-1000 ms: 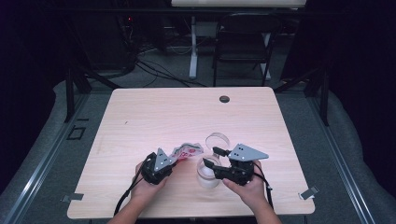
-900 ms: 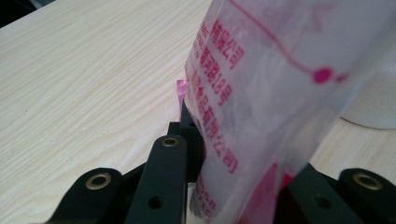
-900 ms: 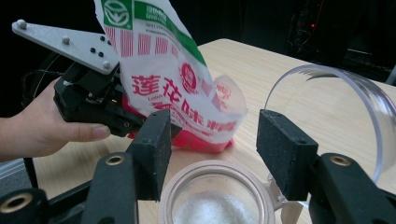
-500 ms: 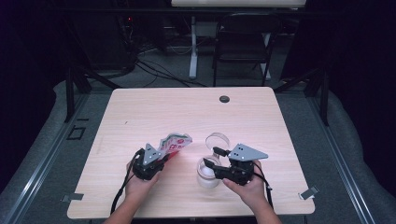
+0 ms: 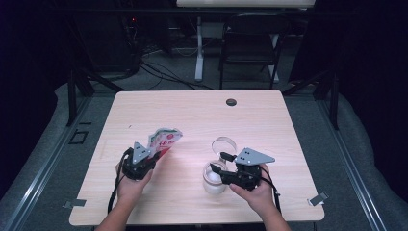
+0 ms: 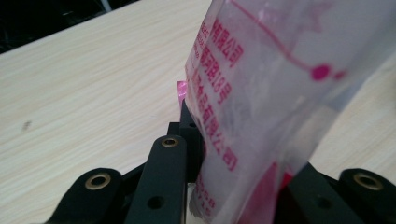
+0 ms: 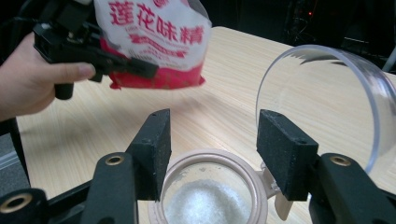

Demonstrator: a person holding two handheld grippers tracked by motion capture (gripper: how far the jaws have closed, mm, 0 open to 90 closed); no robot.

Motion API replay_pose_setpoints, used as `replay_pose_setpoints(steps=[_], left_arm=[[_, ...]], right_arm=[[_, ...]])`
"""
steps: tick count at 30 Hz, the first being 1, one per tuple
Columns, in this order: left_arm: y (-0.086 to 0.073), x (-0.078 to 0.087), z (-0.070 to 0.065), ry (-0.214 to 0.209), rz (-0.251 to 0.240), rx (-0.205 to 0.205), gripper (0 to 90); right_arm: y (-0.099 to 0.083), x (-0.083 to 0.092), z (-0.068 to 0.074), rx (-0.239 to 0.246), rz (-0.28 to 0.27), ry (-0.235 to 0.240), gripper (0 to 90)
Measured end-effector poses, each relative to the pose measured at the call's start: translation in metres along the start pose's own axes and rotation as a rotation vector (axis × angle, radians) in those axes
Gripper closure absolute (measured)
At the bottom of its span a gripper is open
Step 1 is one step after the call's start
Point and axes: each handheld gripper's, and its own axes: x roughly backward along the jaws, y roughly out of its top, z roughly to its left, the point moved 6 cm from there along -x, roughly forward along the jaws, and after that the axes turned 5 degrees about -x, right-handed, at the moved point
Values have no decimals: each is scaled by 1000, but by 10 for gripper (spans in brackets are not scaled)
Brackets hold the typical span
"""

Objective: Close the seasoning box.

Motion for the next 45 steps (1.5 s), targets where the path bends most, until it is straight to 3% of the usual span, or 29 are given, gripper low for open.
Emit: replay_pose_setpoints(steps=[5,9,15,23,29,31,39,45], left_arm=[[-3,11,20,62,38,-47,784],[-10,19,34,100,60,-57,784],[-25,28,53,162,78,-32,782],[-50,34,76,228,105,53,782],[-60,34,88,282,144,41,780],[-65,32,90,276,153,64,781],[-76,24,93,278,204,72,775],[-77,24,93,277,204,92,753]], right_arm=[[0,1,-1,-5,1,-2,448],[-1,-1,-1,-6,1,-4,449],[-1,-1,1,-5,3,1,449],[-2,-1,0,-5,4,-3,448],[-2,-1,-1,-5,5,-7,447],[-2,-1,-1,-3,8,-9,447],[-3,-2,-1,0,10,-12,447],[-3,-2,-1,-3,7,-11,446]])
